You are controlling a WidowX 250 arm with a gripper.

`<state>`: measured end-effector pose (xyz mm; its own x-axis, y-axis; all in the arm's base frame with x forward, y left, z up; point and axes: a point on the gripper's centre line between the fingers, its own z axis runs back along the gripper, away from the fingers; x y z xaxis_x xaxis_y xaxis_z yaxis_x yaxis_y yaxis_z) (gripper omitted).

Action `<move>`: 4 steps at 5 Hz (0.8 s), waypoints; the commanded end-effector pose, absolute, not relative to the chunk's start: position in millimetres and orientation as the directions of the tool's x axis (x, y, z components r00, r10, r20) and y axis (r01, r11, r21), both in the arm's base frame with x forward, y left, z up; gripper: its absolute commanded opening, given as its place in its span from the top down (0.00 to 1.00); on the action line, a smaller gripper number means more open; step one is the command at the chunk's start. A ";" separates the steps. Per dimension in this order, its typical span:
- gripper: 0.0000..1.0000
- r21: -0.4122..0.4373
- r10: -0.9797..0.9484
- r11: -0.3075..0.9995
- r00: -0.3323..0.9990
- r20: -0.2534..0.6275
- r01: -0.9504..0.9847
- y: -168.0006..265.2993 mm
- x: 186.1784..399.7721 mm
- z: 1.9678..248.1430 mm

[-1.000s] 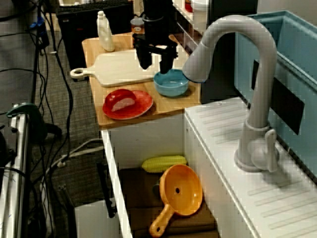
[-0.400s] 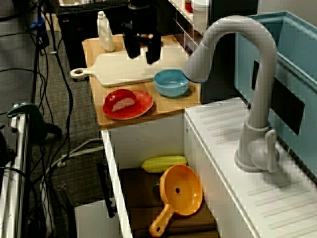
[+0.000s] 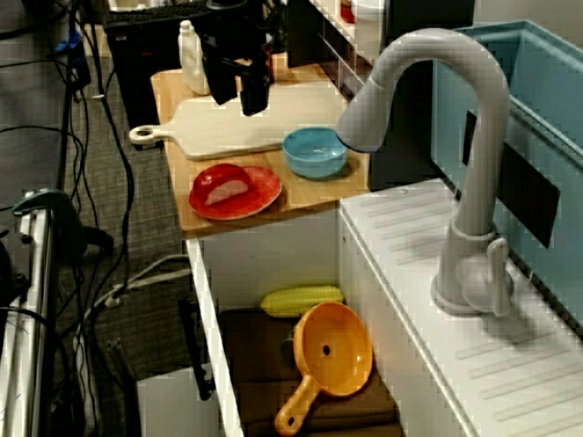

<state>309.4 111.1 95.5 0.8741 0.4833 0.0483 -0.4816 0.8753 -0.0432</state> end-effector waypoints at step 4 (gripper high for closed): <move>0.00 -0.057 0.357 0.934 0.931 0.078 -0.354 88.9 271.6 98.0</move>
